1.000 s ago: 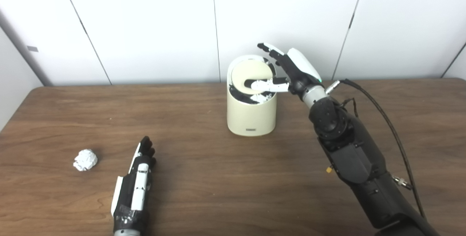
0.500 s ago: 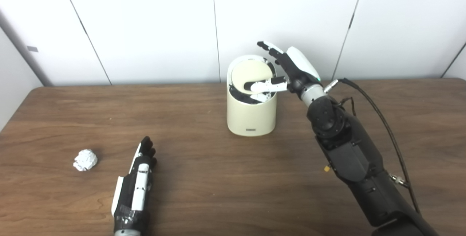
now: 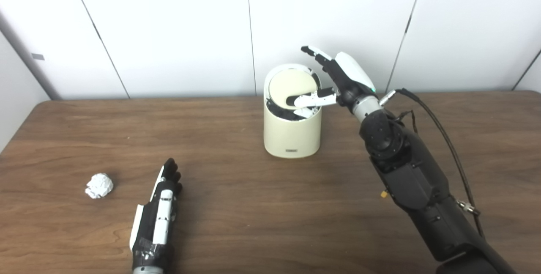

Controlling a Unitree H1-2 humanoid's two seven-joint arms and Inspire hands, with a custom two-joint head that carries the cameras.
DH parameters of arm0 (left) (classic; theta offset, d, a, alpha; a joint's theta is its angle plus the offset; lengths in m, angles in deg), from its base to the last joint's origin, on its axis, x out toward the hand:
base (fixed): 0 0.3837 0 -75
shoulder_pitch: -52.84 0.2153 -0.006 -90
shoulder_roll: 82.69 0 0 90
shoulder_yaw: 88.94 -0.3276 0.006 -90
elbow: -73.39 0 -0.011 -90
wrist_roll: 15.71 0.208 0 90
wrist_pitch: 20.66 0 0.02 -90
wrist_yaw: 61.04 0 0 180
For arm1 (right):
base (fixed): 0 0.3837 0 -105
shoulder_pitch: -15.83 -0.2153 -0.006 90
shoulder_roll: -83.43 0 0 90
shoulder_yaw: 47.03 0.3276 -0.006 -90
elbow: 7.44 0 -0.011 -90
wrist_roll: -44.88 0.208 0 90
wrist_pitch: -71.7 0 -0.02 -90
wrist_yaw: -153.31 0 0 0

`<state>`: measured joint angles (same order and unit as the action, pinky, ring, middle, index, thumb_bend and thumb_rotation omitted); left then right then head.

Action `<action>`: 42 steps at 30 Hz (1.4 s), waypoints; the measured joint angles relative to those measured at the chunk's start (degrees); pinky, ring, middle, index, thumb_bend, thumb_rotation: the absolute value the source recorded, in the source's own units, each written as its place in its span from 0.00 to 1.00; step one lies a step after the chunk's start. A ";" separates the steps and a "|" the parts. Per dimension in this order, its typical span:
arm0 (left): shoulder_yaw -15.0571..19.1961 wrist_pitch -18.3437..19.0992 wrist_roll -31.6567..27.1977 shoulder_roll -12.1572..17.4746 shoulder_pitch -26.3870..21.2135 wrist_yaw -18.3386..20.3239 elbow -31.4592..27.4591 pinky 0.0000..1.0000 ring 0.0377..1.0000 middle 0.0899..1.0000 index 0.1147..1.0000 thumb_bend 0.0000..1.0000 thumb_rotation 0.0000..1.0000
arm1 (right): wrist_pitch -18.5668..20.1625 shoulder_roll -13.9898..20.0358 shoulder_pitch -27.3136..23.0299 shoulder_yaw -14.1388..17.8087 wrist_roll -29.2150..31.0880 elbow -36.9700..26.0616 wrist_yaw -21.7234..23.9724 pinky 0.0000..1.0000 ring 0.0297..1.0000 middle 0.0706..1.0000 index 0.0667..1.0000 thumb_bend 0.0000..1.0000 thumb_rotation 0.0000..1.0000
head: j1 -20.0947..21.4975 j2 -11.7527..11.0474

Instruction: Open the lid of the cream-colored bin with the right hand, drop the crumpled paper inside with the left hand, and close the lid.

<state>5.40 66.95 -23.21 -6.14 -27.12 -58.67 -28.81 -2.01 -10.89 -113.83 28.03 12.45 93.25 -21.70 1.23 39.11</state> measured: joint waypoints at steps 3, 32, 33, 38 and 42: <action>0.00 0.00 0.01 0.00 0.04 0.00 -0.01 1.00 1.00 1.00 1.00 0.32 0.88 | 0.00 0.00 0.01 -0.32 -0.78 -0.32 -0.26 0.87 0.92 0.91 0.90 0.63 0.30 | 0.00 0.18; -0.11 0.70 0.10 -0.53 0.42 -0.89 -0.69 1.00 1.00 1.00 1.00 0.30 0.89 | -0.93 -1.18 1.45 0.75 0.39 -0.32 -3.88 0.85 0.92 0.92 0.88 0.65 0.41 | -0.62 0.62; -0.14 0.70 0.13 -0.52 0.45 -0.89 -0.69 1.00 1.00 1.00 1.00 0.31 0.88 | -0.66 -1.44 1.66 1.30 0.76 -0.35 -3.89 0.84 0.91 0.92 0.88 0.65 0.45 | -0.62 0.62; -0.29 0.50 0.21 -0.44 0.60 -0.90 -0.69 1.00 1.00 1.00 1.00 0.33 0.83 | -0.40 -3.45 2.23 4.21 2.67 -0.90 -5.19 0.81 0.87 0.89 0.87 0.68 0.54 | -0.53 0.70; -0.55 0.52 0.48 -0.36 0.63 -0.91 -0.69 1.00 1.00 1.00 1.00 0.38 0.76 | 0.95 -5.73 1.99 6.29 5.02 -2.18 -5.52 0.81 0.87 0.88 0.84 0.65 0.53 | -0.62 0.62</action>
<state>4.84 67.47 -22.73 -6.50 -26.49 -59.58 -29.51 -1.06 -16.62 -111.84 34.32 17.48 91.07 -27.22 0.62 39.73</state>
